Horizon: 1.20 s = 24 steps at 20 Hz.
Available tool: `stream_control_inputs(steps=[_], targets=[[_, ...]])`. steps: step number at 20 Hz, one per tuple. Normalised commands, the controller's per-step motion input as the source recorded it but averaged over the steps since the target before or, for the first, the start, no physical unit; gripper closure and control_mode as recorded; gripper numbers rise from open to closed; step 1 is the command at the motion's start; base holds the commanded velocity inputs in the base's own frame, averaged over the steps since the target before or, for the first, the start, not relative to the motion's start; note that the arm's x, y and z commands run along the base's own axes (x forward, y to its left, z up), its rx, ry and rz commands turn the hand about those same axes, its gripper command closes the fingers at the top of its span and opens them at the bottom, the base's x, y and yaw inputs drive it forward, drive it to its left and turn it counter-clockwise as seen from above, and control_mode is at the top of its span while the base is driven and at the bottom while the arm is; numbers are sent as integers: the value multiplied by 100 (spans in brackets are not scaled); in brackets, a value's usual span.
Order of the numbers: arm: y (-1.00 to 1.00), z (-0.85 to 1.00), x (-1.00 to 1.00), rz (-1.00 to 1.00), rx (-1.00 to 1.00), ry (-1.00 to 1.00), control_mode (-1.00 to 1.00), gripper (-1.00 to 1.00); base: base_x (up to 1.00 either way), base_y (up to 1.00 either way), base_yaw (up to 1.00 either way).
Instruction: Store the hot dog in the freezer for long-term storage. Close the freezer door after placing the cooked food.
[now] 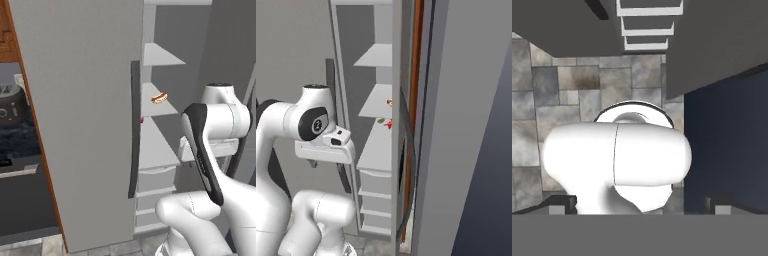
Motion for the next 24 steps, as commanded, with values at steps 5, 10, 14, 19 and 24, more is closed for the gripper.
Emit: stream_control_inputs(steps=[5,10,14,19,24], targets=[[0,0,0,0,0,0,100,-100,-31,-32,0],[0,0,0,0,0,0,100,-100,-25,-25,0],[0,0,0,0,0,0,100,-100,-21,-26,0],[0,0,0,0,0,0,100,-100,-21,-28,0],[0,0,0,0,0,0,100,-100,-3,-8,0]])
